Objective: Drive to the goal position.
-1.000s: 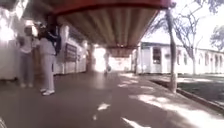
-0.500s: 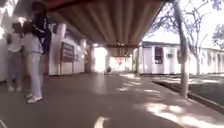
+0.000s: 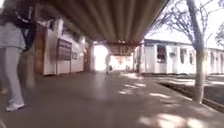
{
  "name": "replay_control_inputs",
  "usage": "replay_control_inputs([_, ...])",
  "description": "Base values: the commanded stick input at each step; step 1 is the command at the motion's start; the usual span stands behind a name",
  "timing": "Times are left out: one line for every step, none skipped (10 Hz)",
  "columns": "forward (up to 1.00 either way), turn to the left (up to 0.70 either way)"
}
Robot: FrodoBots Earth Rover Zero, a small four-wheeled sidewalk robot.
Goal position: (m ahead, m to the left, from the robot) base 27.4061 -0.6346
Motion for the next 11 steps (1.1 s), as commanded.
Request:
replay_control_inputs([0.85, 0.00])
replay_control_inputs([0.85, 0.00])
replay_control_inputs([0.85, 0.00])
replay_control_inputs([0.85, 0.00])
replay_control_inputs([0.85, 0.00])
replay_control_inputs([0.85, 0.00])
replay_control_inputs([0.85, 0.00])
replay_control_inputs([0.85, 0.00])
replay_control_inputs([0.85, 0.00])
replay_control_inputs([0.85, 0.00])
replay_control_inputs([0.85, 0.00])
